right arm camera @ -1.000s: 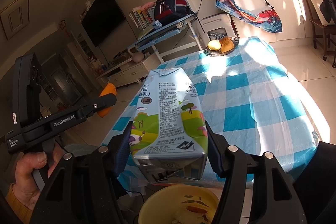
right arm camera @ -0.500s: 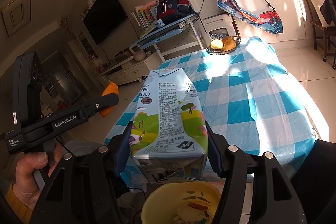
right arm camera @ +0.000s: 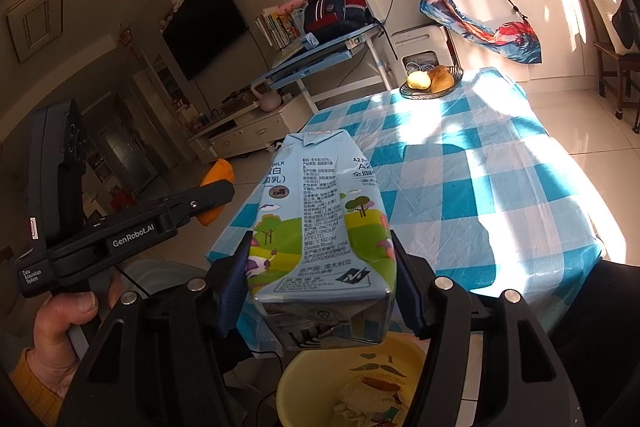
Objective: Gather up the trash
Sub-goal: 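Hold the carton and peel above the yellow basin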
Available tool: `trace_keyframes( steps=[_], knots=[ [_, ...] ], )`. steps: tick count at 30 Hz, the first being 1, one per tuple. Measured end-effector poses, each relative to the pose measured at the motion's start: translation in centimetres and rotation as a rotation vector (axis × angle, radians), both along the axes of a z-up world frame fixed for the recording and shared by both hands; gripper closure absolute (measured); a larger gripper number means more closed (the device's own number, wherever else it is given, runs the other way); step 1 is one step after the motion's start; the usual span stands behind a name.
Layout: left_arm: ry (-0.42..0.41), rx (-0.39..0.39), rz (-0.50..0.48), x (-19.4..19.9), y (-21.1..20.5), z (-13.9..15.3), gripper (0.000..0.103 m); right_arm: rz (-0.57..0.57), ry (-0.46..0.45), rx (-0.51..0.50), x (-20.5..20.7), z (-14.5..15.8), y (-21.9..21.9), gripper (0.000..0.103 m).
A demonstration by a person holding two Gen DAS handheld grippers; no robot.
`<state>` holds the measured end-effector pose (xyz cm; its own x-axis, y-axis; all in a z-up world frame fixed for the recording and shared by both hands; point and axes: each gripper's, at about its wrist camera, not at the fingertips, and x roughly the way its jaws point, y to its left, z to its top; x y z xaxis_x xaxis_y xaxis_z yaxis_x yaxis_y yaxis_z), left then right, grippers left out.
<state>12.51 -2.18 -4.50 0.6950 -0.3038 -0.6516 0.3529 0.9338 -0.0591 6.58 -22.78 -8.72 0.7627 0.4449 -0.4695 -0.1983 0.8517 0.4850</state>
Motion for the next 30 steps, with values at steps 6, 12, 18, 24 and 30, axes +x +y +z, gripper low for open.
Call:
trace_keyframes(
  steps=[6,12,18,24,30],
  knots=[
    [0.0,0.0,-0.001,-0.1,0.1,-0.1,0.085,0.0,0.002,-0.002,-0.1,-0.1,0.0,0.042],
    [0.0,0.0,-0.001,-0.6,0.1,-0.4,0.085,0.005,0.006,-0.002,-0.3,-0.3,0.0,0.042],
    [-0.001,0.0,-0.001,-0.6,0.1,-0.4,0.085,0.013,0.009,-0.004,-0.7,-0.6,0.1,0.042],
    [-0.001,0.0,-0.002,-0.7,0.1,-0.4,0.085,0.018,0.013,-0.004,-1.3,-0.7,0.3,0.042],
    [0.002,0.003,-0.008,-0.9,0.1,-0.8,0.085,0.023,0.022,-0.002,-1.6,-0.8,0.4,0.042]
  ],
)
